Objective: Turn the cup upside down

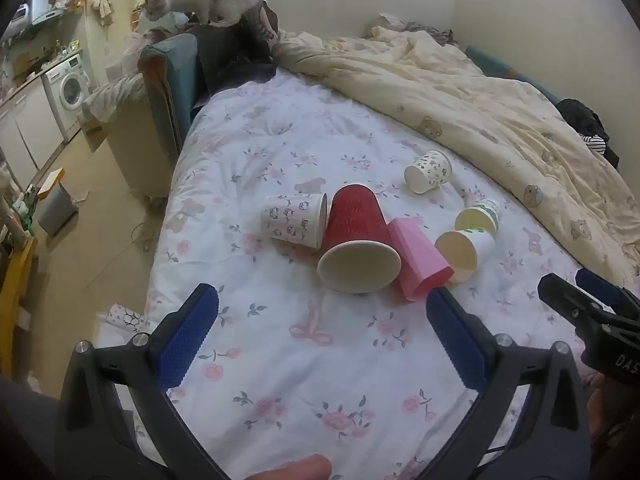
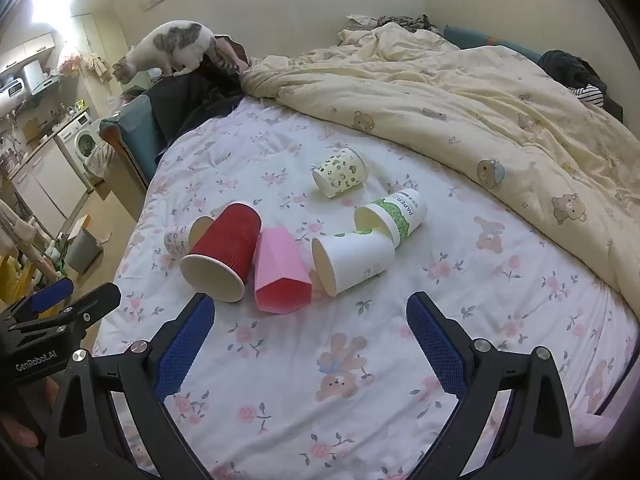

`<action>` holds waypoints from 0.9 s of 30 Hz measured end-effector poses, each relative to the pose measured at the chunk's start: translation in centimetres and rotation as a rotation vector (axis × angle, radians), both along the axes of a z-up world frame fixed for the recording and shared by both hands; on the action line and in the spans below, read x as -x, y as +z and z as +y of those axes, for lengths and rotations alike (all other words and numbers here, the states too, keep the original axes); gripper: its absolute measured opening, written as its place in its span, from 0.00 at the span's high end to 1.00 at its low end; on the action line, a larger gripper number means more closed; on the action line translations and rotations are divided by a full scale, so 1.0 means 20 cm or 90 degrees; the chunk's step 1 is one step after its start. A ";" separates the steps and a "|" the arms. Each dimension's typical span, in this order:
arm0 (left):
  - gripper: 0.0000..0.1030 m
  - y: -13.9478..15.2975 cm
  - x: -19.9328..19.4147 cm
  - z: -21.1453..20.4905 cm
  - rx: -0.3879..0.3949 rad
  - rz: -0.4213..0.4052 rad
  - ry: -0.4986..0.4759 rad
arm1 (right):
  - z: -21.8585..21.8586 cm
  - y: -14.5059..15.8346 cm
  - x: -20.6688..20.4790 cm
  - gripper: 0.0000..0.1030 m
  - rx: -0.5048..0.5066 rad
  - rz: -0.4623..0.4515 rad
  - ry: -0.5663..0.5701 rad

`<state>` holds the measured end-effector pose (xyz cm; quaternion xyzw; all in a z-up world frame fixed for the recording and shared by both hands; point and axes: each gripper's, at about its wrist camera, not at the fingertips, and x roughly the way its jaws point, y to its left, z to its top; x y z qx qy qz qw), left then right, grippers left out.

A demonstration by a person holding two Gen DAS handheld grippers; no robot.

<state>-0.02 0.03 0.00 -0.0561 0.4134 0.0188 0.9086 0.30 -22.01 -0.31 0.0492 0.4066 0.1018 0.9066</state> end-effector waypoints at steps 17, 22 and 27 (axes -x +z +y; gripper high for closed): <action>0.00 0.00 -0.01 -0.02 -0.007 0.006 -0.002 | 0.00 0.00 0.00 0.04 -0.016 0.004 0.001; 0.00 0.00 -0.01 -0.02 -0.007 0.006 -0.003 | 0.00 0.01 0.00 0.04 -0.019 0.006 0.001; 0.00 0.00 0.01 -0.02 -0.007 0.004 -0.004 | -0.01 0.00 -0.01 0.04 -0.023 0.007 0.000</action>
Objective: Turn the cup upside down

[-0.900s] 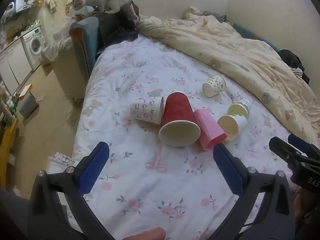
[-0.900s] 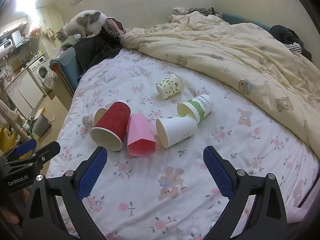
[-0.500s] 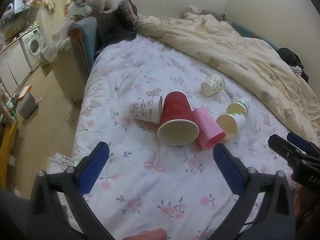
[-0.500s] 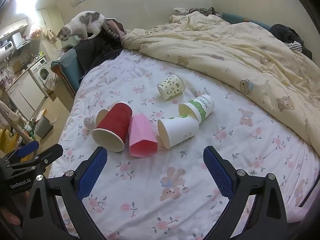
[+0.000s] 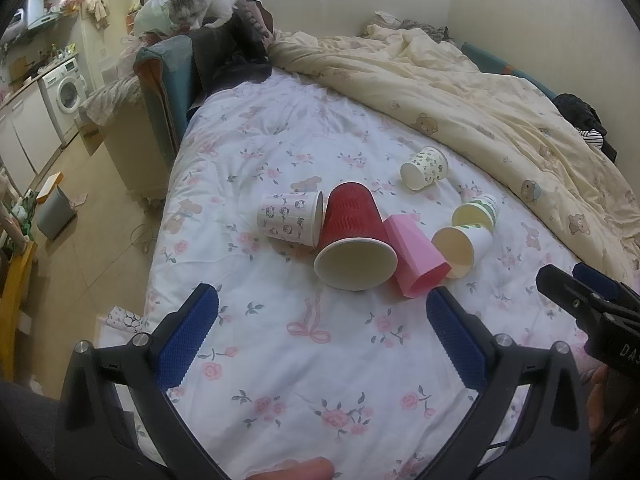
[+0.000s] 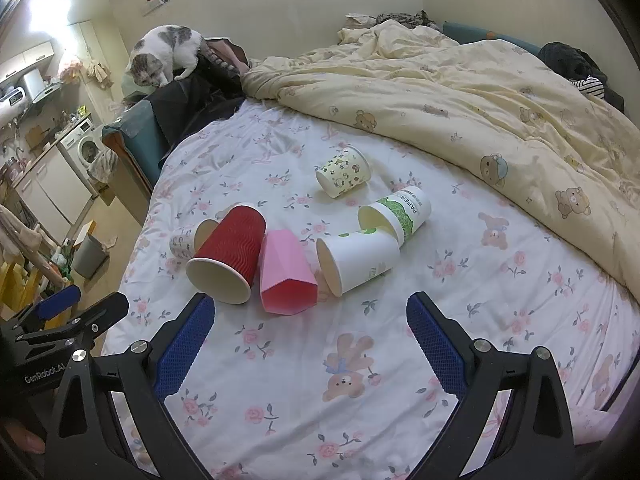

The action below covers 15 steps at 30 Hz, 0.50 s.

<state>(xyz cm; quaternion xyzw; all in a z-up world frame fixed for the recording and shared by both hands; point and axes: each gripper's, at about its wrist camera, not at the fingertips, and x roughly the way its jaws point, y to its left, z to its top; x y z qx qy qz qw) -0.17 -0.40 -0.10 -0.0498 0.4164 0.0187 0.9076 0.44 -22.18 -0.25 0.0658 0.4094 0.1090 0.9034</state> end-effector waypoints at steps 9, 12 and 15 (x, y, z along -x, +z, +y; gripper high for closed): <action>0.00 0.00 0.00 0.00 -0.001 0.001 -0.001 | 0.00 -0.01 0.00 0.04 -0.002 0.002 0.001; 0.00 0.00 0.00 0.00 -0.002 0.001 -0.001 | 0.00 -0.01 0.00 0.04 -0.003 0.003 0.001; 0.00 0.00 0.00 0.00 -0.002 0.001 -0.001 | 0.00 -0.01 0.00 0.04 -0.003 0.002 0.001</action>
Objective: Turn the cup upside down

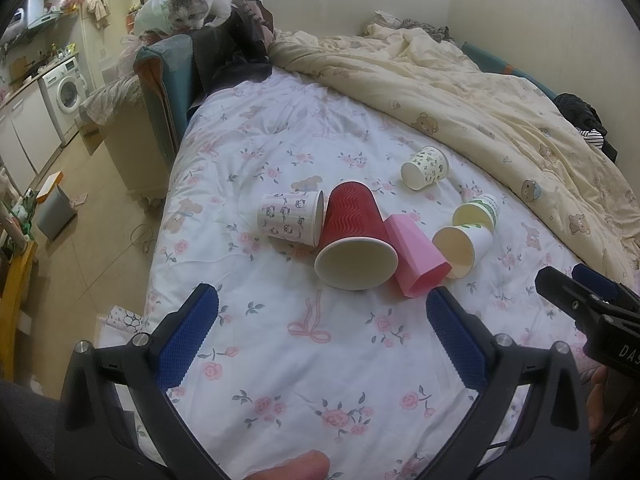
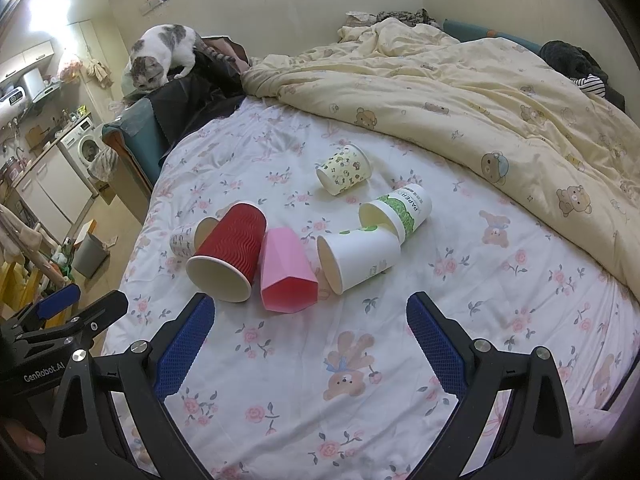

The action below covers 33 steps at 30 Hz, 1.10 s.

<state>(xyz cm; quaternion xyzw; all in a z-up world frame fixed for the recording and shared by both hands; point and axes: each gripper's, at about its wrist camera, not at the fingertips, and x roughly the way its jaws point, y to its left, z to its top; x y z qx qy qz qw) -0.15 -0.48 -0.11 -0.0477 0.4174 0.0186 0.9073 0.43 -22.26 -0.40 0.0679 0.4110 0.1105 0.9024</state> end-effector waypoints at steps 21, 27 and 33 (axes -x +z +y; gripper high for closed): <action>0.00 -0.02 0.01 0.01 0.004 0.006 0.002 | 0.01 -0.03 0.01 0.04 -0.008 0.005 -0.003; 0.01 -0.03 0.01 0.01 0.004 0.006 0.000 | 0.00 -0.02 0.00 0.04 -0.010 0.007 -0.002; 0.01 -0.03 0.01 0.01 0.004 0.006 0.000 | 0.00 -0.02 0.00 0.04 -0.010 0.008 -0.002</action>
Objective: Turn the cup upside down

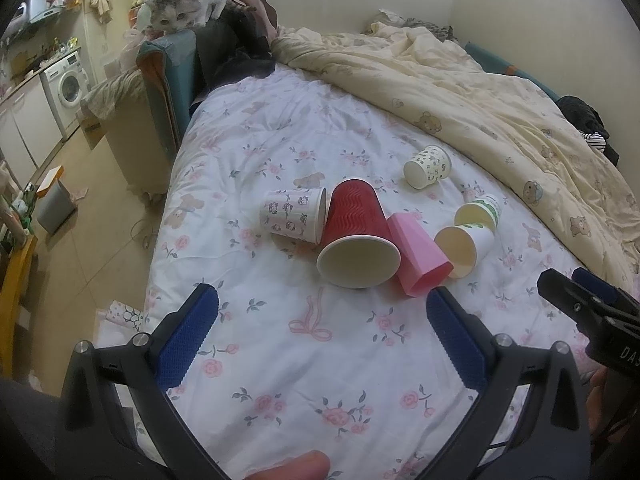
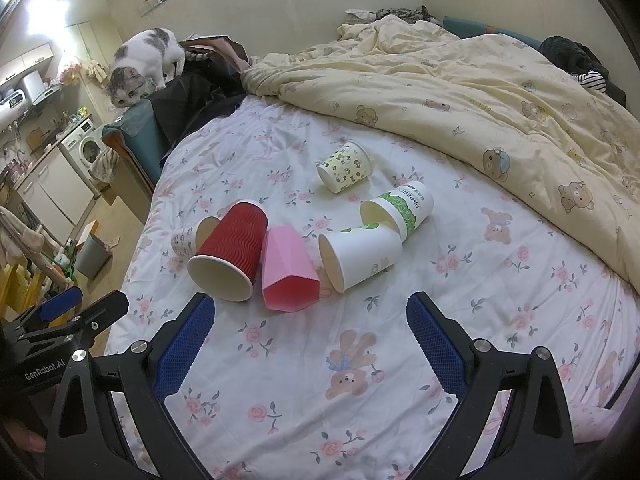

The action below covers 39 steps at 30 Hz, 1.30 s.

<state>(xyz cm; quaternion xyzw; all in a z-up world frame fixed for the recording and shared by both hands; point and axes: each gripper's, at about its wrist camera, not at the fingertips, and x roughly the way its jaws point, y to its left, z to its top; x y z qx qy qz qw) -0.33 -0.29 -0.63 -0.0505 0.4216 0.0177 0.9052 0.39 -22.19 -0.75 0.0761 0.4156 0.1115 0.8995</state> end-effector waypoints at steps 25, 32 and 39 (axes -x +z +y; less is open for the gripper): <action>0.00 -0.04 -0.07 0.10 0.020 0.059 0.044 | 0.04 -0.12 -0.21 0.25 -0.042 0.143 0.070; 0.00 -0.07 -0.11 0.14 0.030 0.097 0.055 | 0.24 -0.19 -0.52 0.31 0.005 0.240 0.172; 0.00 -0.13 -0.16 0.14 0.039 0.139 0.050 | 0.39 -0.40 -0.75 0.35 0.056 0.356 0.208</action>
